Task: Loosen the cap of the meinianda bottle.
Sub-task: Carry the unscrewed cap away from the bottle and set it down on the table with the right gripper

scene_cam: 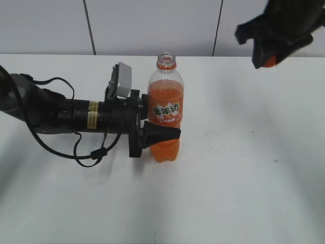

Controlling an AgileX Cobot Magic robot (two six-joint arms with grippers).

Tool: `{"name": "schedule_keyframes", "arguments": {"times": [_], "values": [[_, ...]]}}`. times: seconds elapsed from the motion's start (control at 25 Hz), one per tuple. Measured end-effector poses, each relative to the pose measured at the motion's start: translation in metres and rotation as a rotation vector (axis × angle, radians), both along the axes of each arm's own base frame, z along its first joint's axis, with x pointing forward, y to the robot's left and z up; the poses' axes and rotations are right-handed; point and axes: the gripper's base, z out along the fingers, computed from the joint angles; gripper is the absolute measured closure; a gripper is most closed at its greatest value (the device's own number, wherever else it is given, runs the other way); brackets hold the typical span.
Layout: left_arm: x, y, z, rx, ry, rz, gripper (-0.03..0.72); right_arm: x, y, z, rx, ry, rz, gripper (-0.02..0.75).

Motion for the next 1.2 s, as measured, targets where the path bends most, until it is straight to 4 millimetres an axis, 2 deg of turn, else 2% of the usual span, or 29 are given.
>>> {"name": "schedule_keyframes", "arguments": {"times": [0.2,0.36,0.44,0.6,0.72,1.0,1.2], "values": [[0.000,0.000,0.000,0.000,0.000,0.000,0.275,-0.004,-0.065,-0.043,0.051,0.042,-0.189,0.468],[0.000,0.000,0.000,0.000,0.000,0.000,0.275,-0.019,-0.102,-0.091,0.091,0.079,-0.297,0.468],[0.000,0.000,0.000,0.000,0.000,0.000,0.275,-0.029,-0.113,-0.113,0.099,0.096,-0.324,0.468],[0.000,0.000,0.000,0.000,0.000,0.000,0.275,-0.045,-0.120,-0.147,0.101,0.111,-0.335,0.468],[0.000,0.000,0.000,0.000,0.000,0.000,0.275,-0.048,-0.120,-0.164,0.103,0.124,-0.337,0.468],[0.000,0.000,0.000,0.000,0.000,0.000,0.275,-0.044,-0.119,-0.185,0.096,0.149,-0.332,0.468],[0.000,0.000,0.000,0.000,0.000,0.000,0.275,-0.042,-0.119,-0.190,0.096,0.150,-0.331,0.468]]}}
